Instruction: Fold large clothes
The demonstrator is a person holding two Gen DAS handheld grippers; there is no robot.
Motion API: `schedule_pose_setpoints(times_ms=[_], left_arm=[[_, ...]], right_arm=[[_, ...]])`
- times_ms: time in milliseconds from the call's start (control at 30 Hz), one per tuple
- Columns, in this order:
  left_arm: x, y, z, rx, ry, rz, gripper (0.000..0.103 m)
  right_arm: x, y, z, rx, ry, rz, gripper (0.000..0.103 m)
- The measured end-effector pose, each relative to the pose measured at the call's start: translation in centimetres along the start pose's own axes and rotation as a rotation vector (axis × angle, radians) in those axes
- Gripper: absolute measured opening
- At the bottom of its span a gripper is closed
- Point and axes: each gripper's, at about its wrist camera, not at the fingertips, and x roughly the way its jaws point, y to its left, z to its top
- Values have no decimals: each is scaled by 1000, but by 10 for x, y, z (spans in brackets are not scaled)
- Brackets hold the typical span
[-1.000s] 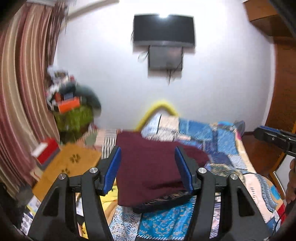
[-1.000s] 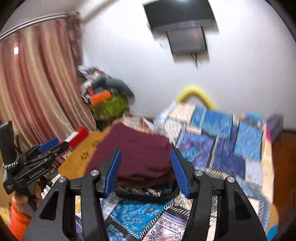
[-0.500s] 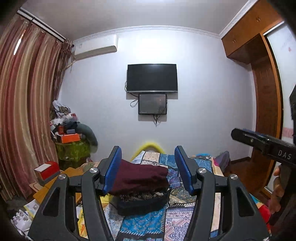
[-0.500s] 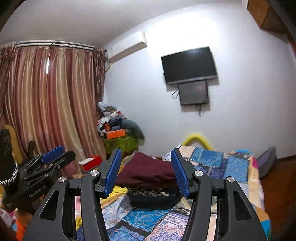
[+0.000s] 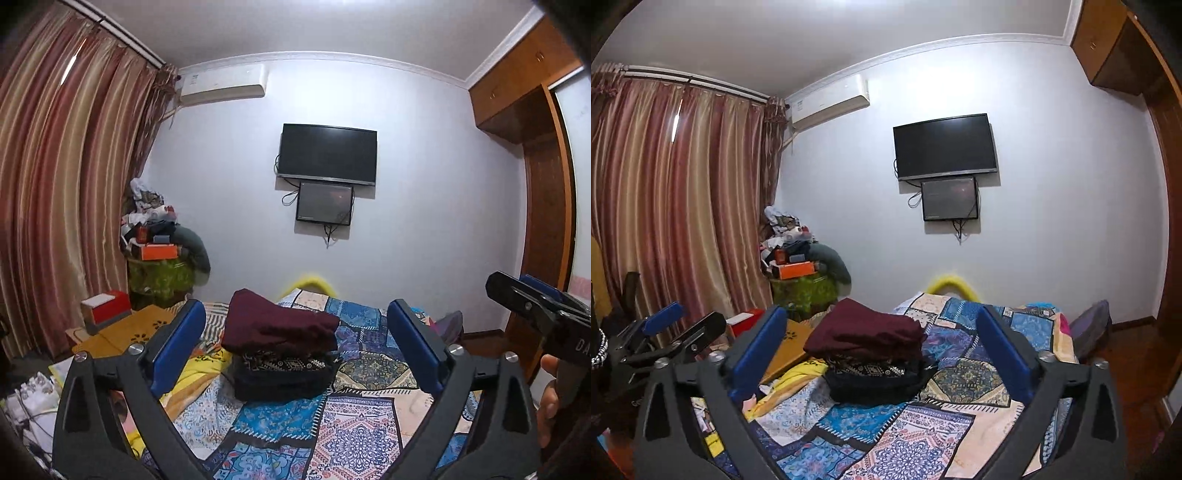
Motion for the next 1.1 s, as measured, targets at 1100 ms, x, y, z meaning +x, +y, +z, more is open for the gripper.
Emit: schedule_pose_setpoints(times_ms=[1100], left_arm=[[2,-5,-14,16,15,34,99]], right_arm=[[-12,-5,-16,-20,51,-12,103]])
